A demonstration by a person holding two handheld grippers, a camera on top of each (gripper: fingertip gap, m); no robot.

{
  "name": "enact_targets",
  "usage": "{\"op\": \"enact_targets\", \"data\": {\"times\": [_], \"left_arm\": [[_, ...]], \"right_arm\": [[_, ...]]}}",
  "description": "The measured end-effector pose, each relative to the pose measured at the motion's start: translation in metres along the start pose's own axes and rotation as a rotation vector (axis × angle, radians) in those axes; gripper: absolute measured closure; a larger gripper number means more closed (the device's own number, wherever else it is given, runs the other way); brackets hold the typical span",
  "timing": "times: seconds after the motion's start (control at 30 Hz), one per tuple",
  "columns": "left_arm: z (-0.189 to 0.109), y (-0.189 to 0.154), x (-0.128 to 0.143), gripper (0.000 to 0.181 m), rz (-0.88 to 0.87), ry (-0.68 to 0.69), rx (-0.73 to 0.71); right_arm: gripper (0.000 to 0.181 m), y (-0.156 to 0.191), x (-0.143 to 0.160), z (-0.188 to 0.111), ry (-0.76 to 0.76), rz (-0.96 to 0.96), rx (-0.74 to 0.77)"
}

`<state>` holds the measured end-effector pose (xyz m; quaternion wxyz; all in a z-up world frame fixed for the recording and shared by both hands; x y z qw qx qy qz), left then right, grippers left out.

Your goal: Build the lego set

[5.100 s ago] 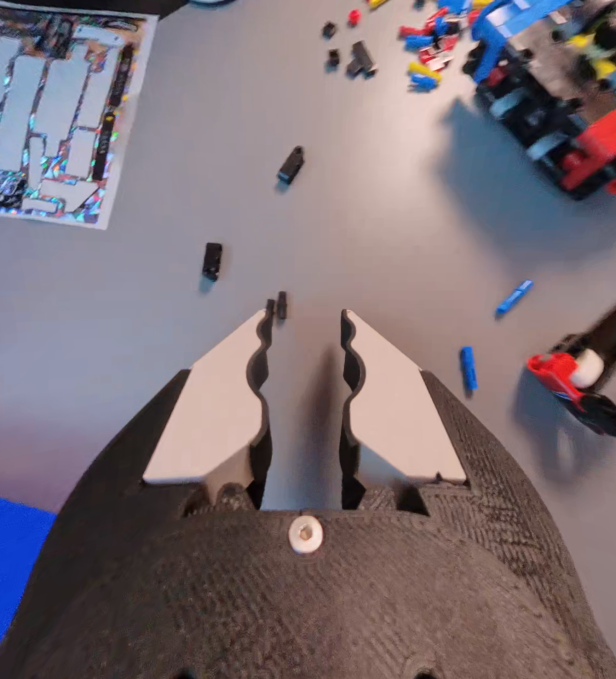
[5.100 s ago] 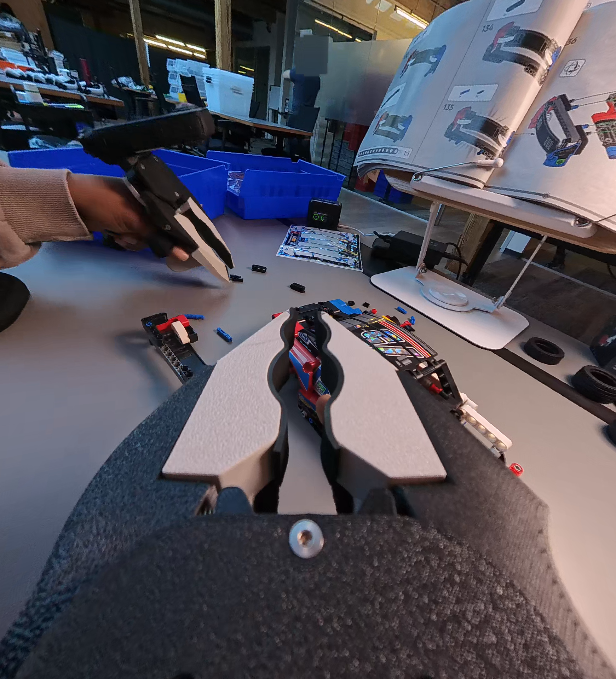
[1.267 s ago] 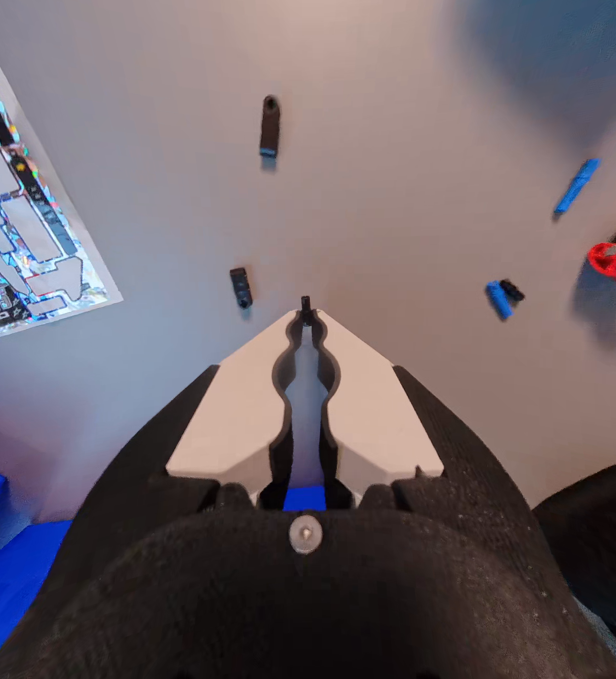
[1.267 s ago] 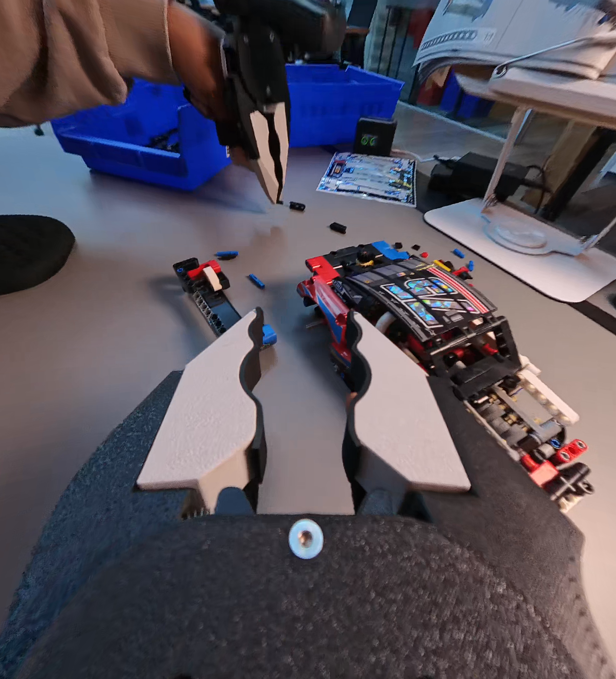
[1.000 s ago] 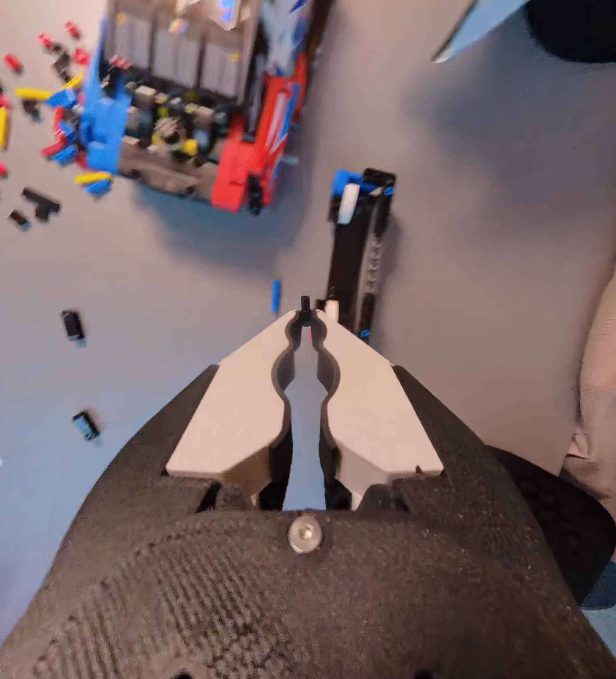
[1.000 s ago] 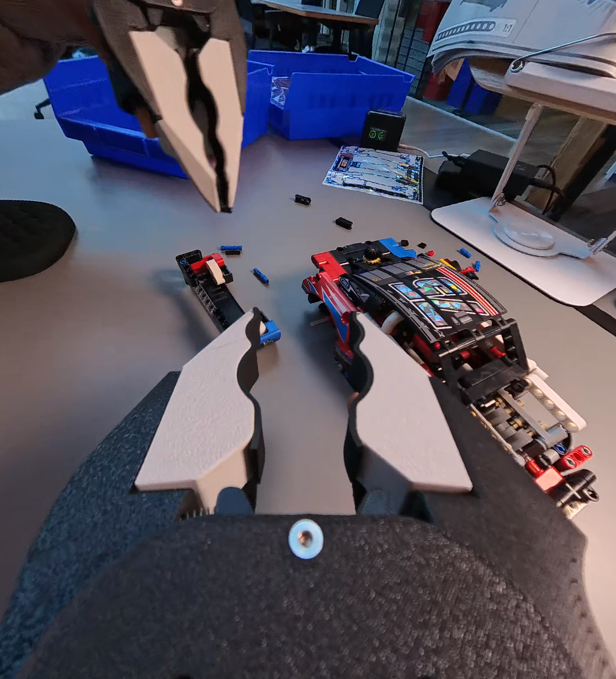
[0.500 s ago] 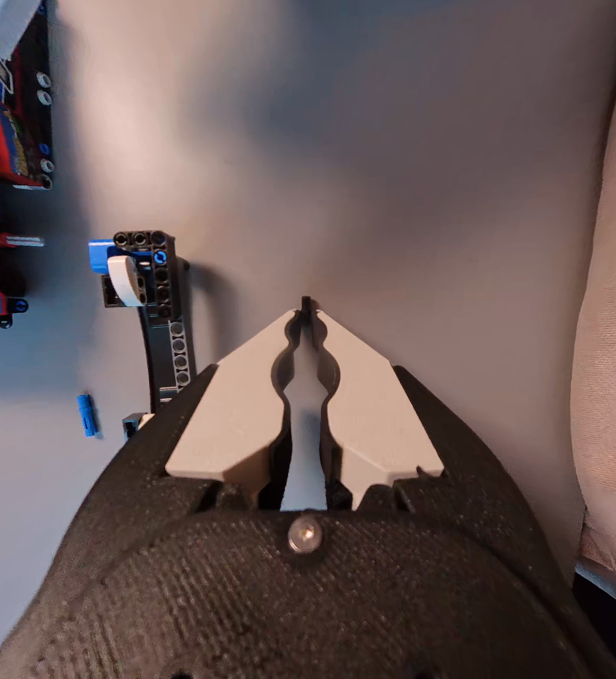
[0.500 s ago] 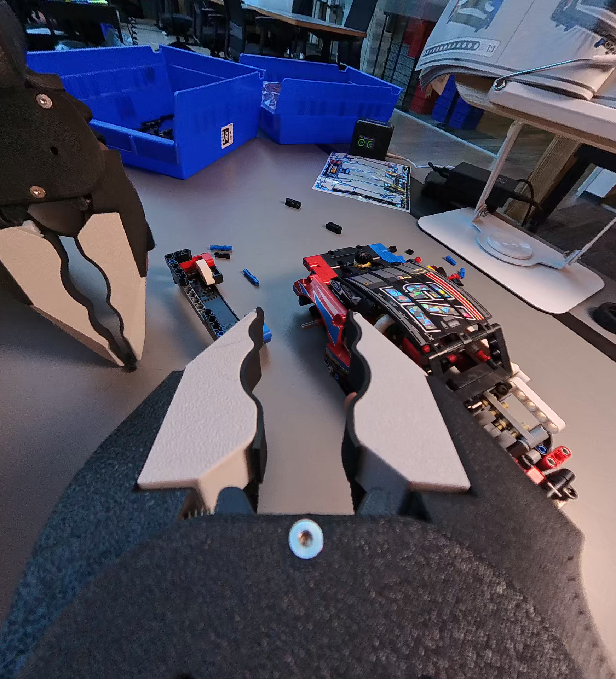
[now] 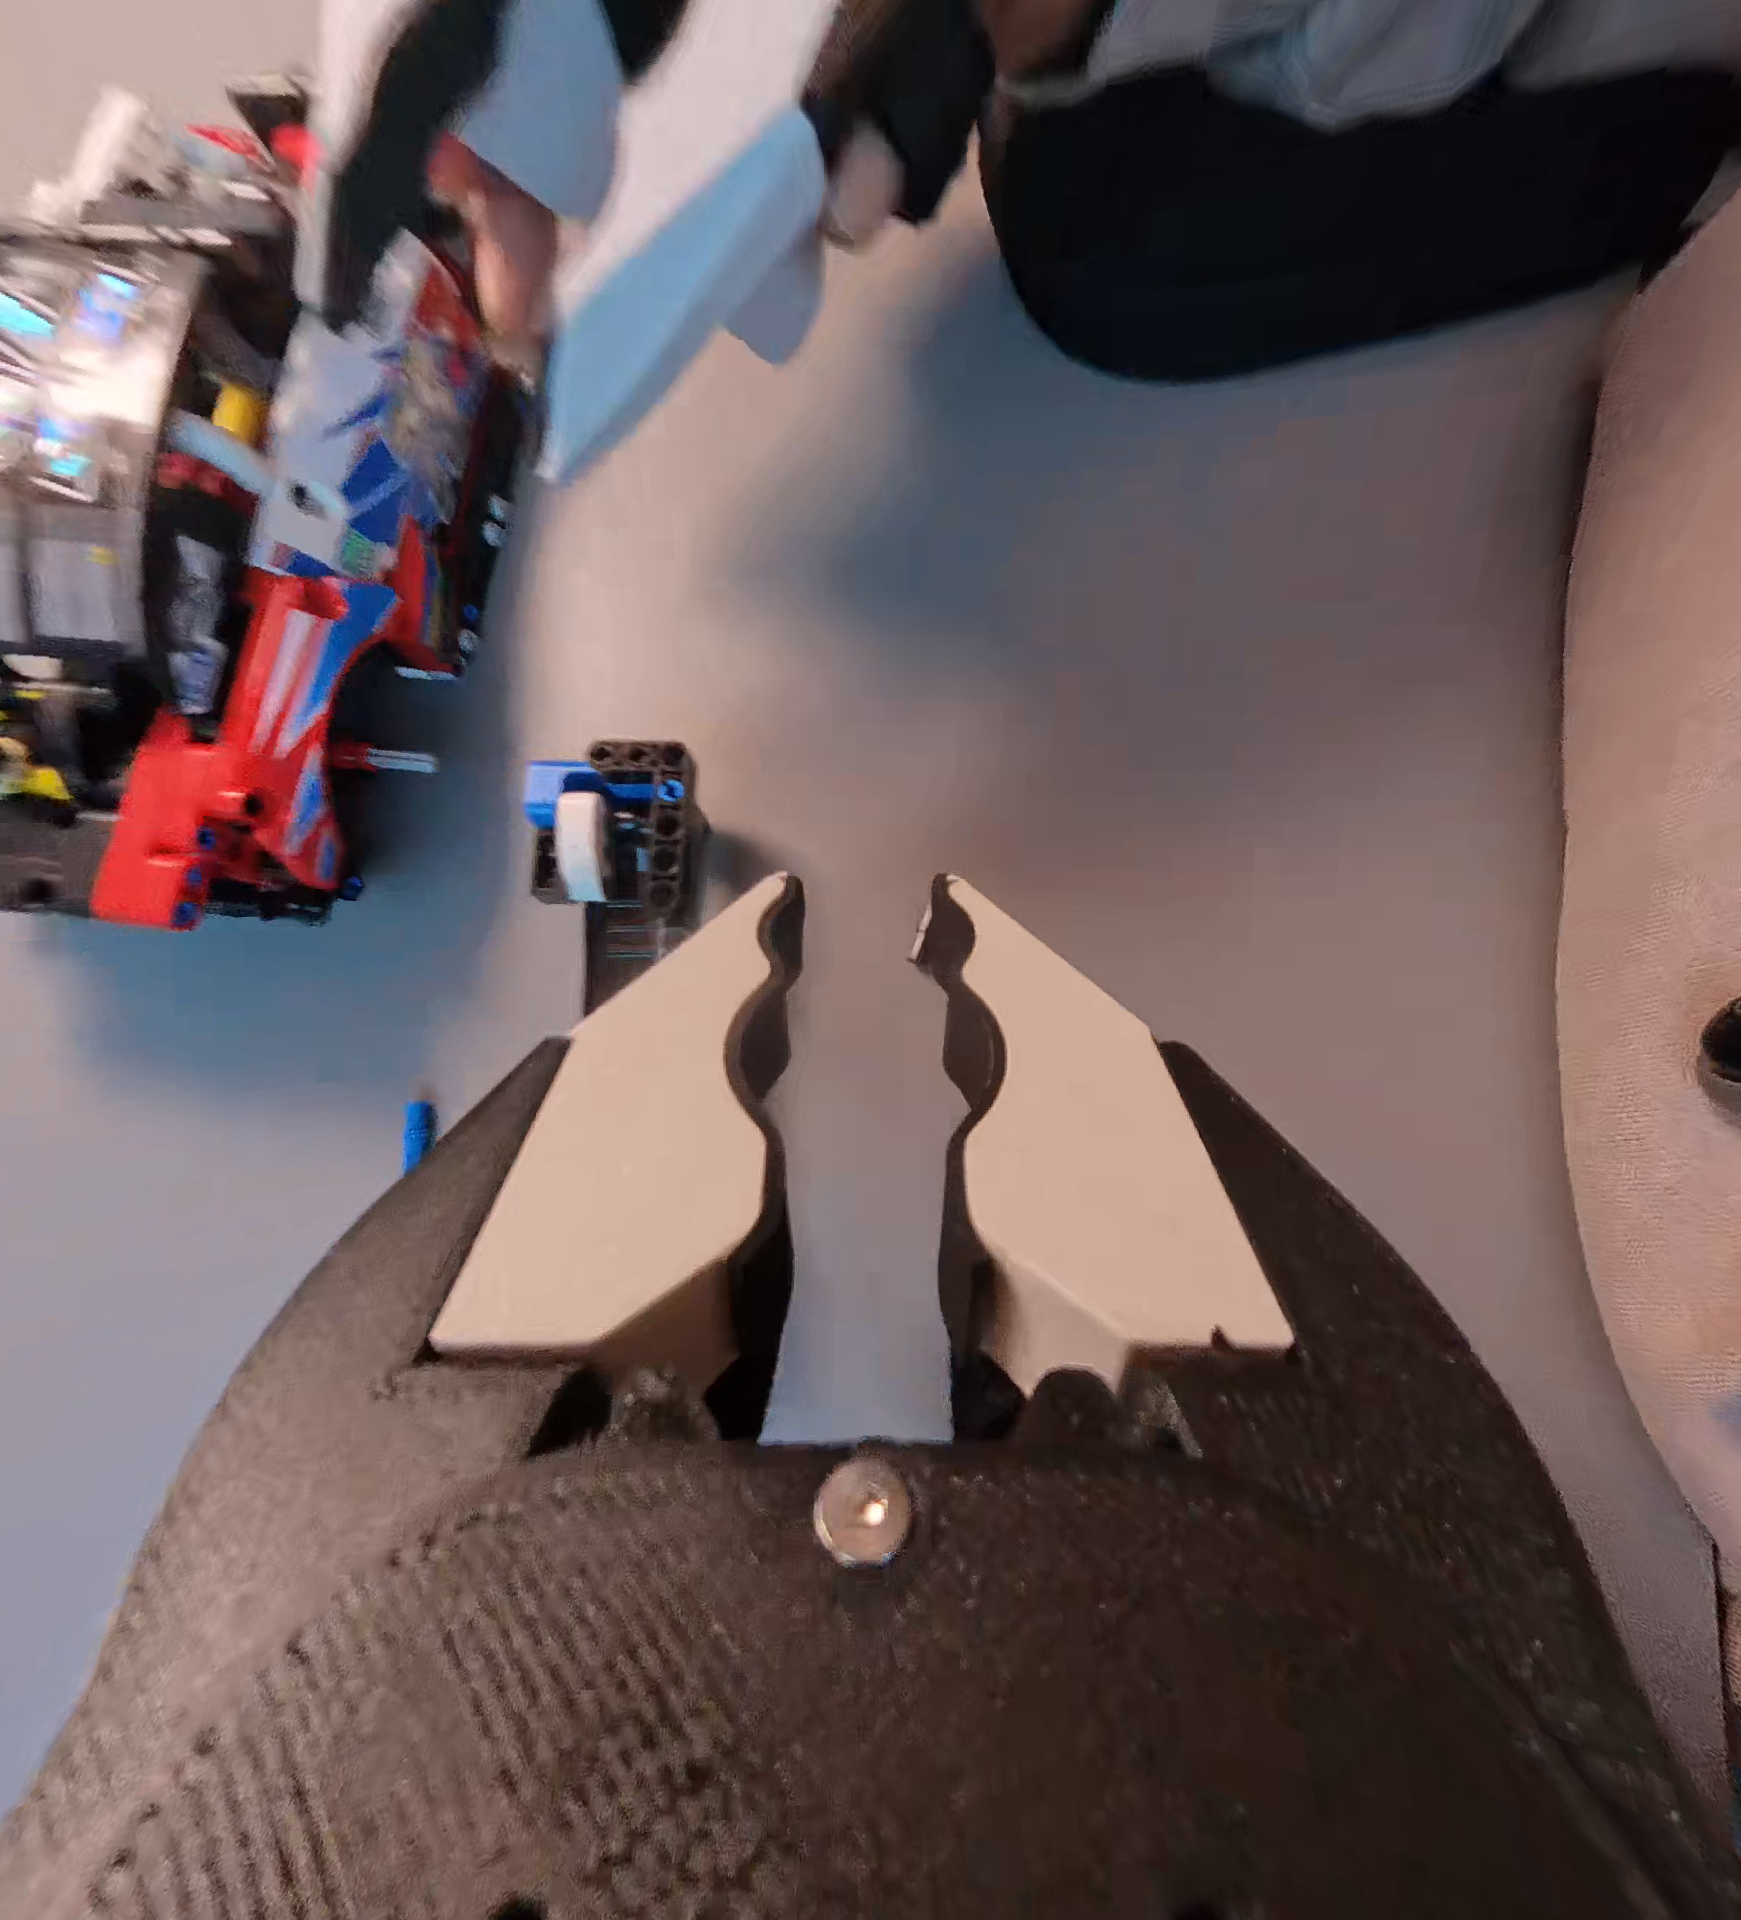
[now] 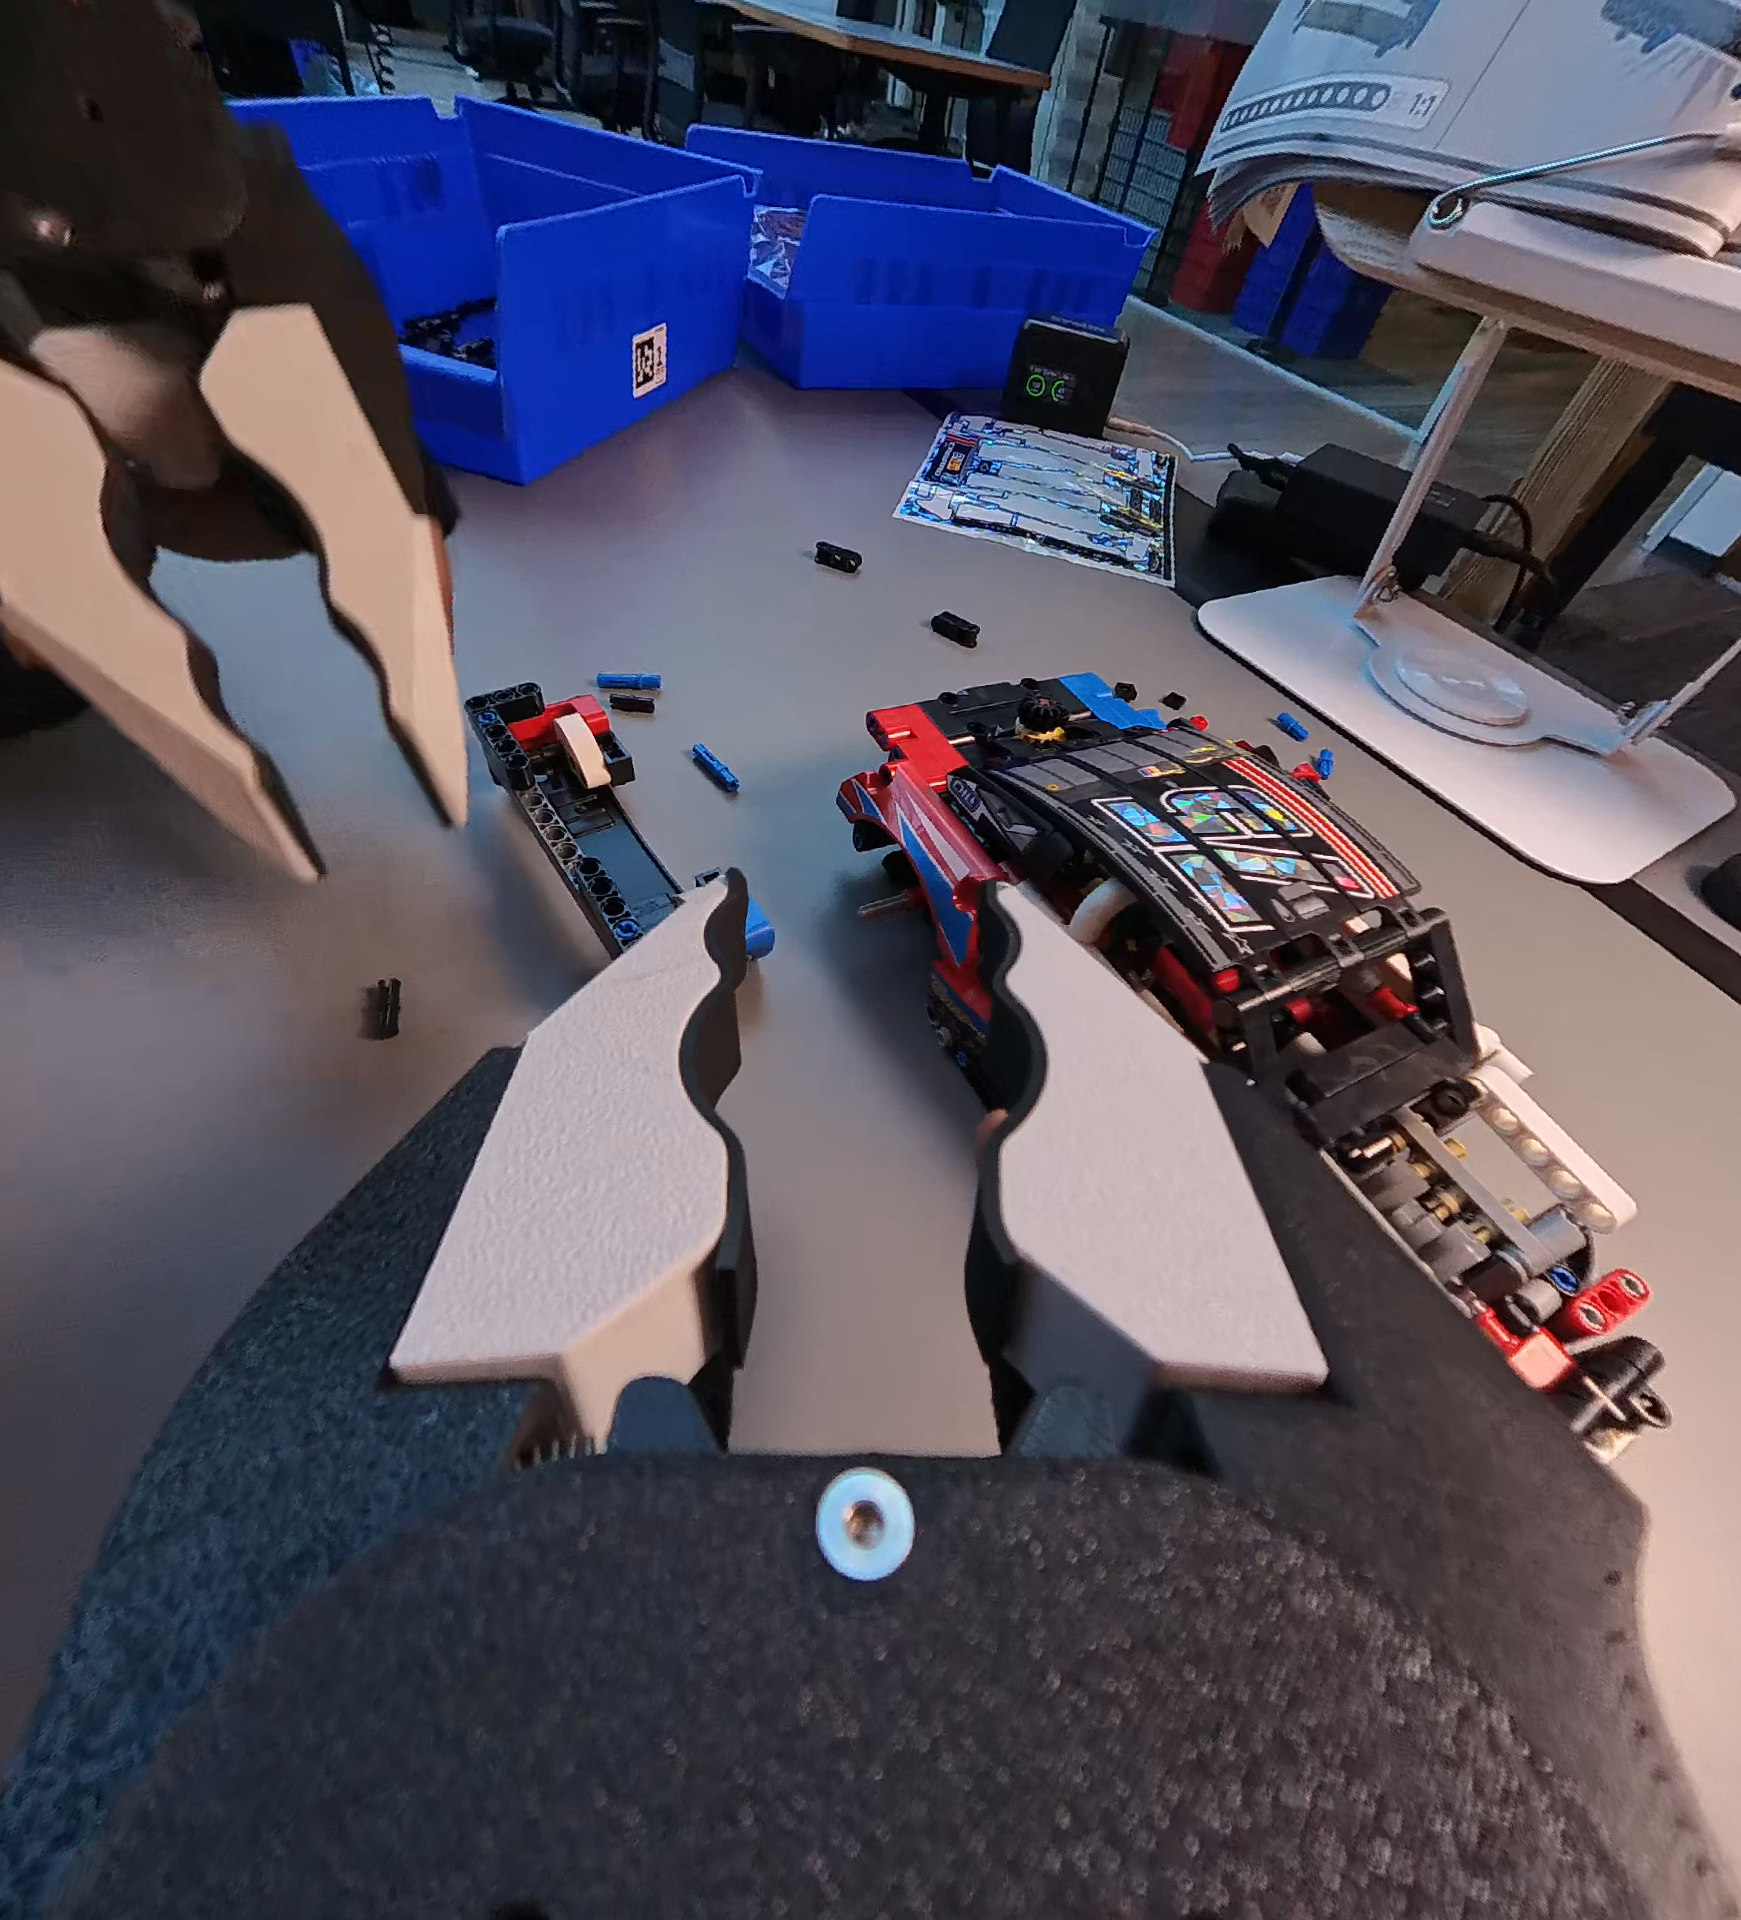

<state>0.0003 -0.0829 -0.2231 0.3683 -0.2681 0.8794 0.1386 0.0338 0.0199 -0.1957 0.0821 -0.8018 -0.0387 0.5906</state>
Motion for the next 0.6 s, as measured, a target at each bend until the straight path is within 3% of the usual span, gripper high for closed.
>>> {"op": "enact_targets", "data": {"times": [0.03,0.1,0.17,0.23,0.33,0.5,0.6], "left_arm": [[-0.012,0.010,-0.005,0.156,-0.011,-0.064,-0.028],[-0.033,0.037,-0.002,0.148,-0.044,-0.151,-0.090],[-0.042,0.058,0.021,0.131,-0.161,-0.162,-0.081],[-0.045,0.064,0.042,0.115,-0.280,-0.171,-0.003],[-0.042,0.055,0.053,0.110,-0.293,-0.193,0.061],[-0.022,0.047,0.065,0.117,-0.170,-0.075,0.009],[-0.017,0.048,0.069,0.137,-0.116,-0.023,-0.061]], "right_arm": [[0.140,0.002,0.000,0.001,0.000,-0.004,-0.008],[0.141,0.007,0.001,0.002,0.001,-0.018,-0.037],[0.143,0.016,0.000,0.003,-0.004,-0.044,-0.071],[0.146,0.027,0.000,0.005,-0.007,-0.077,-0.118],[0.151,0.055,0.006,0.008,0.032,-0.101,-0.249],[0.156,0.099,0.024,0.014,0.172,-0.143,-0.430],[0.159,0.112,0.036,0.019,0.299,-0.191,-0.435]]}}
Point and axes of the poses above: each gripper's, where its closed fingertips meet, z out along the fingers, x out of its underside, y = z × x across the jaws, the point moved 1 cm from there along -z, back along the fingers, and after that the axes turned 2 degrees about -z, right-handed, at the moved point
